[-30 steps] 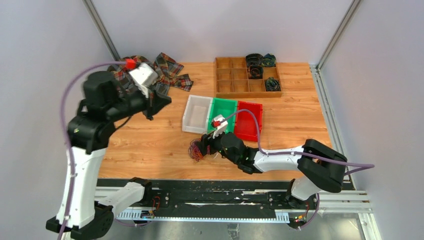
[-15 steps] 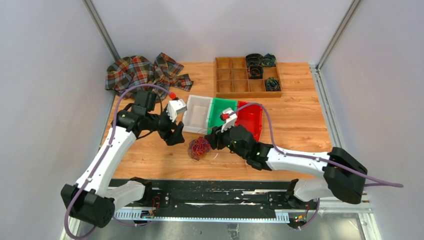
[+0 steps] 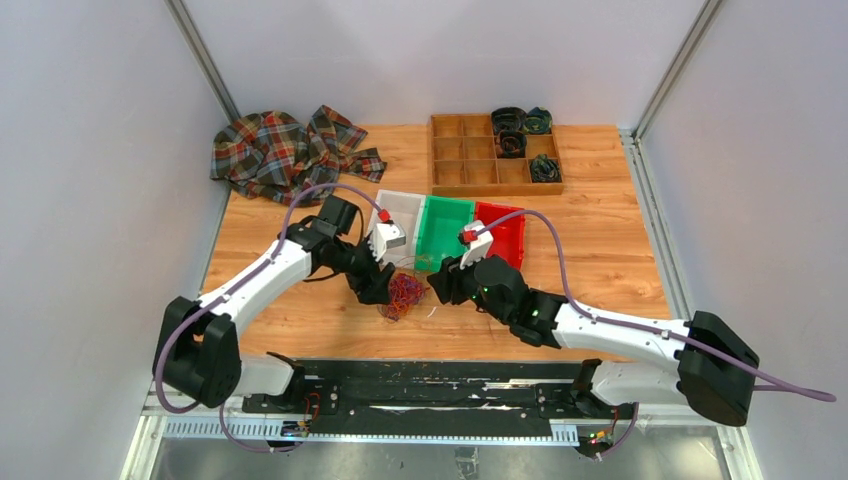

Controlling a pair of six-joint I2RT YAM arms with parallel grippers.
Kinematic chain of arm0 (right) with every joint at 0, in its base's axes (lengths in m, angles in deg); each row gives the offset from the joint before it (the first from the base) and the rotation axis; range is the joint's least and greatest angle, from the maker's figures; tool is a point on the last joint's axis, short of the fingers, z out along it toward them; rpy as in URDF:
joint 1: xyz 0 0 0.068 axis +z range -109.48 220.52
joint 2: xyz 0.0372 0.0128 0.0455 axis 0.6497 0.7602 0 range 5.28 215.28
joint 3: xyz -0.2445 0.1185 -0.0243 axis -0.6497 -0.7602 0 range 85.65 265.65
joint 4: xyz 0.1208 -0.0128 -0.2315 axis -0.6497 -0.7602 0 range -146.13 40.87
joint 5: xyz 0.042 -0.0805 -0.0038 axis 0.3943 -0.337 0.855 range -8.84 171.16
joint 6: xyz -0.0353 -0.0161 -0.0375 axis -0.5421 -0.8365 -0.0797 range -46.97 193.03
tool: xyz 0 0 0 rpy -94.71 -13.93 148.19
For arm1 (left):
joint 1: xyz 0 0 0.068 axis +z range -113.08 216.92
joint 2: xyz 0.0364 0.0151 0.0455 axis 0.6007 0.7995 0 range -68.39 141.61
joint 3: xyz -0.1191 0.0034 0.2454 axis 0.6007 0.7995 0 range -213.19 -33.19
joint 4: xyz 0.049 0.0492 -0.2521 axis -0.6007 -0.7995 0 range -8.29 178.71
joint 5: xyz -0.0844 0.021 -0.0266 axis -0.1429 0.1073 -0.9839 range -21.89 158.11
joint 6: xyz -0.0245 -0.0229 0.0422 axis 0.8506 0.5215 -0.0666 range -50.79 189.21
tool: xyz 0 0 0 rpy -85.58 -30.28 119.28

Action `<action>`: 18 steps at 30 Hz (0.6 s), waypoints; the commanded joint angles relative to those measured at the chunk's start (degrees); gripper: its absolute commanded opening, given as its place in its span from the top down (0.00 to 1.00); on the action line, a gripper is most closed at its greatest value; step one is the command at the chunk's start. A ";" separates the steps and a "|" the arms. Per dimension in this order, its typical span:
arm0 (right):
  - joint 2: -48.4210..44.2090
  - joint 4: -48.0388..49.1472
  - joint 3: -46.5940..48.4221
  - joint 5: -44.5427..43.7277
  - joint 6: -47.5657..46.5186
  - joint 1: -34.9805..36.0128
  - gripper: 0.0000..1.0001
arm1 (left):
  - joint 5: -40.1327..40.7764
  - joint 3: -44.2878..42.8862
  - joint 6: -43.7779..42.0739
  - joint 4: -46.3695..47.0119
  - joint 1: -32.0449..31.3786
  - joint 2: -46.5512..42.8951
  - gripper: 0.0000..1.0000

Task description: Untangle the cables

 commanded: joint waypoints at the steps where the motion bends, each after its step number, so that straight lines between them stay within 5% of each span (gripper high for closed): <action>1: -1.47 -1.53 0.39 -1.75 0.67 -0.45 0.54 | 0.03 1.12 -1.94 6.24 -1.80 2.89 0.27; 6: -1.52 -2.44 1.51 -1.63 0.37 -0.52 0.54 | 1.89 1.67 -3.04 10.63 -2.70 5.96 0.38; 14: -1.97 -1.55 1.14 -0.42 0.54 -0.49 0.55 | 0.60 -2.03 -3.58 6.43 -2.89 5.19 0.88; 18: -0.93 1.30 0.72 1.14 0.41 -0.45 0.54 | -1.49 -3.97 -0.99 1.45 -2.92 -0.31 0.98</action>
